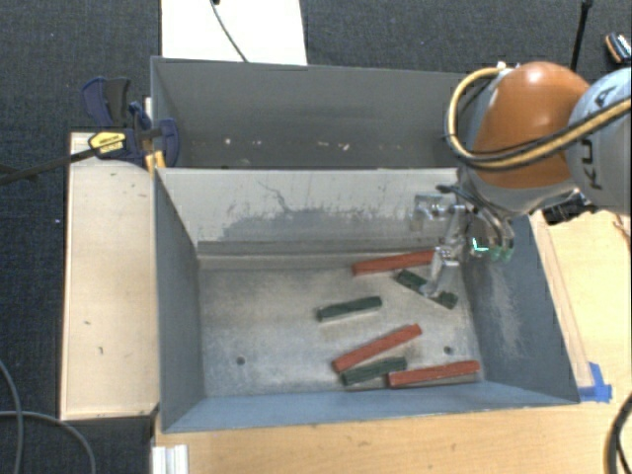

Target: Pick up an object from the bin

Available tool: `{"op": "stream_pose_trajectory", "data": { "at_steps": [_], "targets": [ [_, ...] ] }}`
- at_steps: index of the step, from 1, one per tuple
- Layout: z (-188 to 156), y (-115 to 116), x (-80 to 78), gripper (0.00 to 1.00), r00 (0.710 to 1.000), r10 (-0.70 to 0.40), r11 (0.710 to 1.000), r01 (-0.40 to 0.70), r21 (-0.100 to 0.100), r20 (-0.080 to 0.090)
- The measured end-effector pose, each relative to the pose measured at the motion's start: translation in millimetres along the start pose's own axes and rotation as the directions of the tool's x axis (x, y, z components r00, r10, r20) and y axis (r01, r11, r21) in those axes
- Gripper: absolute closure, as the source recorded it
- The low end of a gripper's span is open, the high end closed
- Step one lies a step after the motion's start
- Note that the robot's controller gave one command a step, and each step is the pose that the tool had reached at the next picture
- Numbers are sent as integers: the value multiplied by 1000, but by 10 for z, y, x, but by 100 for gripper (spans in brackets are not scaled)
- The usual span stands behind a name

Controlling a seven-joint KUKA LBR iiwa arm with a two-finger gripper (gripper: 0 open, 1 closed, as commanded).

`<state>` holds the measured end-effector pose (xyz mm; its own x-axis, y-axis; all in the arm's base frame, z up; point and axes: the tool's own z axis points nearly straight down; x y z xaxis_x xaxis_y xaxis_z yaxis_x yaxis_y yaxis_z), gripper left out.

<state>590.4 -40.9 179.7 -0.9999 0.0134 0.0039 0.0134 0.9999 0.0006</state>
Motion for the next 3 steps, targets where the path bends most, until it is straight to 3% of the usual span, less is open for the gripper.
{"op": "stream_pose_trajectory", "data": {
  "at_steps": [1,2,3],
  "targets": [
    [1108,650,329,0,949,-315,949,315,0,2],
    [783,803,415,0,918,-396,918,396,3,10],
    [738,754,395,0,938,-346,938,346,3,13]
  ]
}}
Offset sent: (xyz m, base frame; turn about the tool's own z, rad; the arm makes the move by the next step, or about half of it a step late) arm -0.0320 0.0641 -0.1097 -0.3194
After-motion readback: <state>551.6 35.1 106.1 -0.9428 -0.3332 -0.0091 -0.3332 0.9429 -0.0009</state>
